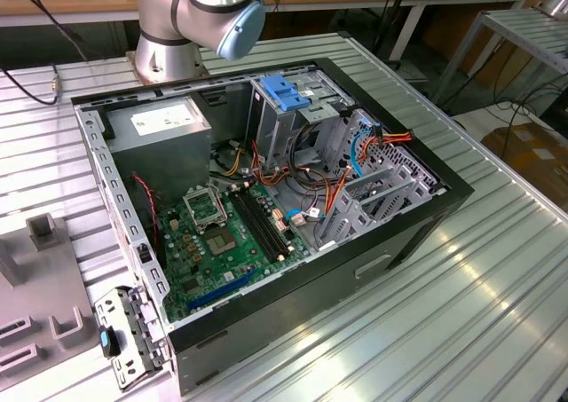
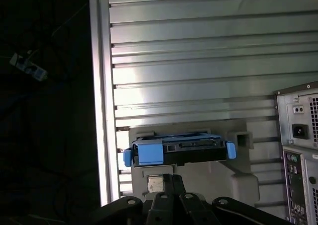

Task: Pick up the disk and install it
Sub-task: 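Reach for the disk, then pick up the disk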

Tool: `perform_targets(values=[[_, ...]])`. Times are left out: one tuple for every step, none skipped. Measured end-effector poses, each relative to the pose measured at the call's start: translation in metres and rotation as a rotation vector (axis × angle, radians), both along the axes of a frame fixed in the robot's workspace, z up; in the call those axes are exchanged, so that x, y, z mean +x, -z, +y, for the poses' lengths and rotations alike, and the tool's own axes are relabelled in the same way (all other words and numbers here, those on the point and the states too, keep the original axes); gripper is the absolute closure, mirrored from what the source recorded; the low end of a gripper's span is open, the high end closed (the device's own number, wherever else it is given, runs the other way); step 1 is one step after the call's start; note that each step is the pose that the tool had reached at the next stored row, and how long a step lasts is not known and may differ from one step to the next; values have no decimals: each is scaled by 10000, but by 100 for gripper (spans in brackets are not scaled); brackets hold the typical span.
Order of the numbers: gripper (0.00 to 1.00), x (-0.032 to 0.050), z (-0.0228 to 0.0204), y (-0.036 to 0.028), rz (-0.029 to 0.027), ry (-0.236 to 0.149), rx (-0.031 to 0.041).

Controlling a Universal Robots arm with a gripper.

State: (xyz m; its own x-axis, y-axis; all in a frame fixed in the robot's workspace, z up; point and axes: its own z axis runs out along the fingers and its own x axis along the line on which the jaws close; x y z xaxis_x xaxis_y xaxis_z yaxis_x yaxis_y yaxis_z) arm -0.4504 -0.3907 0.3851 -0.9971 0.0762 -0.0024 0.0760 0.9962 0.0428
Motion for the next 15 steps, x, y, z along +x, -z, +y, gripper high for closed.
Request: perform_targets(values=[[89, -2, 0, 1, 6, -1, 0], [89, -6, 1, 1, 10, 1, -1], [89, -11, 2, 2, 13, 2, -1], [89, -17, 3, 3, 14, 2, -1], [89, -22, 4, 4, 17, 2, -1], [89, -27, 4, 6, 20, 1, -1], [89, -28, 4, 6, 22, 0, -1], [89, -30, 4, 6, 23, 1, -2], [89, -31, 4, 6, 23, 1, -1], [89, -31, 4, 6, 23, 1, -1], [89, -31, 4, 6, 23, 1, -1], [89, -31, 4, 6, 23, 1, -1], [89, -32, 4, 6, 23, 1, -1], [89, -32, 4, 6, 23, 1, -1], [89, -32, 4, 6, 23, 1, -1]])
